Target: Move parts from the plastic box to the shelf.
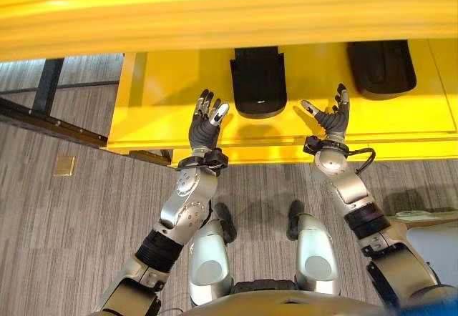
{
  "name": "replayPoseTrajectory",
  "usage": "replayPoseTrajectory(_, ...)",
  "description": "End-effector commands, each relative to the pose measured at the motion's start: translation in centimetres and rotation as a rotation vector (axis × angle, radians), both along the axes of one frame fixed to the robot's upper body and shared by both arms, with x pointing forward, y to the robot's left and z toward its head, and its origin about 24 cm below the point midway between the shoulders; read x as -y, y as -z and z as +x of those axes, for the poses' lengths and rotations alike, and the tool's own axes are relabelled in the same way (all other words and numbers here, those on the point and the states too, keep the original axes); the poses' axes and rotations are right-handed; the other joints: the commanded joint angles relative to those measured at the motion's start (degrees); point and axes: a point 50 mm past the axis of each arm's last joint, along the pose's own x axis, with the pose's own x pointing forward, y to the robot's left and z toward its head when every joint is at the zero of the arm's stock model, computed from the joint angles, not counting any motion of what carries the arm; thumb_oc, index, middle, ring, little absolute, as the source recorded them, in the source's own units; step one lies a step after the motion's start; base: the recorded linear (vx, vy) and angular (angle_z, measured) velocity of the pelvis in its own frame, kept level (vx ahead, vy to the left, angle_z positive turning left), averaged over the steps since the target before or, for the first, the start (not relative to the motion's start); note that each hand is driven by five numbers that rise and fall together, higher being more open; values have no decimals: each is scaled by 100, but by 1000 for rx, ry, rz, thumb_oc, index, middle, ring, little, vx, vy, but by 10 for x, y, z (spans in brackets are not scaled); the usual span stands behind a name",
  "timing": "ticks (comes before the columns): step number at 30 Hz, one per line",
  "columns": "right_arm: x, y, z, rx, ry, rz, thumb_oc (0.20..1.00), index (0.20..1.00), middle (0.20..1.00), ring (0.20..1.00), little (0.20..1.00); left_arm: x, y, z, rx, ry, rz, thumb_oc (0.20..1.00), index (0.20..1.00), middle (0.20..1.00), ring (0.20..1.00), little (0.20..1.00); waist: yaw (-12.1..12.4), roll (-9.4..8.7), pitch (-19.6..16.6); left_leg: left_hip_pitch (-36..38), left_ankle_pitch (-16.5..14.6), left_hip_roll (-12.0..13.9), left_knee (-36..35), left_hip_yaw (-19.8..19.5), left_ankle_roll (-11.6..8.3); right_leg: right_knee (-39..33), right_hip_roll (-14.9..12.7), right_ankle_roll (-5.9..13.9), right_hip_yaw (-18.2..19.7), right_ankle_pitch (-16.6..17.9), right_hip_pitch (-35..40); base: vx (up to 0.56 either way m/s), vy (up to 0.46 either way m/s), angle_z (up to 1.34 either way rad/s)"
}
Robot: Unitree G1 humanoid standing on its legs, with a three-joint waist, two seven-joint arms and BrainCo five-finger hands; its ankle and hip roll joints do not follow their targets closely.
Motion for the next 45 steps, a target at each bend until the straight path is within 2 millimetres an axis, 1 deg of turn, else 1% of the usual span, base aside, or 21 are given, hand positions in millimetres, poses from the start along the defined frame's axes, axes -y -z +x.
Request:
replayPoseTrajectory(1,14,8,-19,-14,-62,-149,1000,1000,1000,1000,1000,-8,-23,-17,172,-2,-34,1000,1000,1000,1000,1000,-82,-25,-524,656,221,189,-645,174,-164,-341,-300,439,-44,120,408,120,53,-3)
replayPoseTrajectory(2,22,16,-30,-72,-113,-203,1000,1000,1000,1000,1000,-16,-22,-20,166,-31,-52,1000,1000,1000,1000,1000,-194,-60,-614,759,267,197,-747,237,-186,-518,-309,495,-31,229,482,85,48,-2)
replayPoseTrajectory(4,24,19,-38,-101,-187,-260,1000,1000,1000,1000,1000,-24,-22,-22,168,-70,-59,1000,1000,1000,1000,1000,-289,-96,-668,820,273,216,-783,319,-200,-618,-332,541,-25,296,512,29,48,-17)
replayPoseTrajectory(6,28,23,-51,-132,-263,-350,1000,1000,1000,1000,1000,-36,-25,-24,167,-156,-71,1000,1000,1000,1000,1000,-402,-166,-719,881,256,245,-781,409,-205,-673,-336,572,10,321,544,0,40,-23)
replayPoseTrajectory(7,30,27,-59,-181,-365,-458,1000,1000,1000,1000,1000,-48,-25,-25,134,-240,-98,1000,1000,1000,1000,1000,-448,-250,-772,921,209,246,-750,452,-196,-730,-333,601,26,315,600,-6,13,-24)
replayPoseTrajectory(8,30,27,-59,-181,-366,-459,1000,1000,1000,1000,1000,-48,-25,-25,134,-240,-99,1000,1000,1000,1000,1000,-450,-251,-772,924,209,245,-752,453,-196,-733,-334,602,26,317,603,-16,-18,-25)
replayPoseTrajectory(10,28,28,-63,-217,-469,-515,1000,1000,1000,1000,1000,-57,-28,-25,130,-296,-111,1000,1000,1000,1000,1000,-411,-349,-814,947,189,227,-739,445,-187,-816,-328,649,12,350,672,-14,-51,-17)
replayPoseTrajectory(11,25,29,-64,-221,-517,-561,1000,1000,1000,1000,1000,-60,-31,-26,142,-322,-108,1000,1000,1000,1000,1000,-370,-405,-835,948,190,219,-744,440,-188,-870,-321,671,-4,376,707,-13,-104,-6)
replayPoseTrajectory(12,22,29,-65,-225,-577,-575,1000,1000,1000,1000,1000,-63,-35,-26,154,-341,-100,1000,1000,1000,1000,1000,-306,-472,-858,945,190,215,-737,416,-193,-941,-320,698,-32,417,753,-12,-111,2)
replayPoseTrajectory(13,20,29,-66,-227,-609,-578,1000,1000,1000,1000,1000,-64,-36,-26,157,-350,-97,1000,1000,1000,1000,1000,-281,-498,-865,942,190,217,-733,407,-197,-963,-317,708,-46,429,769,-21,-176,2)
replayPoseTrajectory(14,13,29,-67,-222,-695,-626,1000,1000,1000,1000,1000,-69,-40,-27,164,-403,-80,1000,1000,1000,1000,1000,-168,-583,-891,925,199,235,-724,373,-220,-1043,-298,743,-117,480,832,-20,-154,1)
replayPoseTrajectory(17,6,25,-64,-207,-768,-650,1000,1000,1000,1000,1000,-75,-43,-27,139,-498,-62,1000,1000,1000,1000,1000,-28,-674,-921,892,202,263,-689,328,-239,-1112,-268,759,-209,515,907,-14,-111,12)
replayPoseTrajectory(20,-1,24,-61,-184,-819,-677,1000,1000,1000,1000,1000,-78,-44,-26,131,-546,-53,1000,1000,1000,1000,1000,77,-744,-943,839,179,298,-612,278,-254,-1093,-238,746,-266,483,938,-1,-72,21)
replayPoseTrajectory(24,-15,24,-59,-182,-930,-708,1000,1000,1000,1000,1000,-80,-45,-22,118,-560,-24,1000,1000,1000,1000,1000,255,-856,-989,760,124,335,-492,204,-267,-1070,-185,715,-375,418,1016,21,-85,9)
replayPoseTrajectory(27,-20,25,-57,-177,-951,-752,1000,1000,1000,1000,1000,-79,-45,-20,112,-555,-12,1000,1000,1000,1000,1000,326,-891,-987,706,112,355,-435,171,-277,-1049,-174,703,-408,397,1028,6,-43,11)
replayPoseTrajectory(30,-29,23,-49,-160,-962,-793,1000,1000,1000,1000,1000,-77,-46,-16,104,-562,1,1000,1000,1000,1000,1000,432,-935,-951,590,77,383,-319,119,-281,-997,-143,683,-456,341,1045,-9,-44,14)
replayPoseTrajectory(34,-39,19,-40,-125,-969,-848,1000,1000,1000,1000,1000,-74,-49,-11,107,-565,20,1000,1000,1000,1000,1000,521,-955,-885,440,35,421,-169,52,-280,-887,-119,656,-488,266,1021,-18,-28,9)
replayPoseTrajectory(39,-51,14,-30,-104,-984,-856,1000,1000,1000,1000,1000,-72,-52,-6,100,-584,31,1000,1000,1000,1000,1000,606,-936,-791,226,61,522,-32,-3,-343,-814,-101,621,-521,176,999,-17,-10,7)
replayPoseTrajectory(41,-54,14,-29,-103,-989,-864,1000,1000,1000,1000,1000,-73,-53,-5,105,-590,30,1000,1000,1000,1000,1000,619,-927,-771,177,64,544,2,-12,-356,-787,-104,620,-539,154,989,-20,1,7)
replayPoseTrajectory(42,-59,14,-26,-95,-983,-904,1000,1000,1000,1000,1000,-72,-54,-4,111,-591,26,1000,1000,1000,1000,1000,653,-908,-739,119,69,561,36,-22,-364,-758,-114,613,-555,126,974,-24,10,4)
replayPoseTrajectory(45,-63,16,-22,-93,-970,-943,1000,1000,1000,1000,1000,-72,-56,-2,116,-591,28,1000,1000,1000,1000,1000,698,-870,-690,38,67,586,94,-53,-368,-687,-135,612,-577,85,941,-3,3,2)
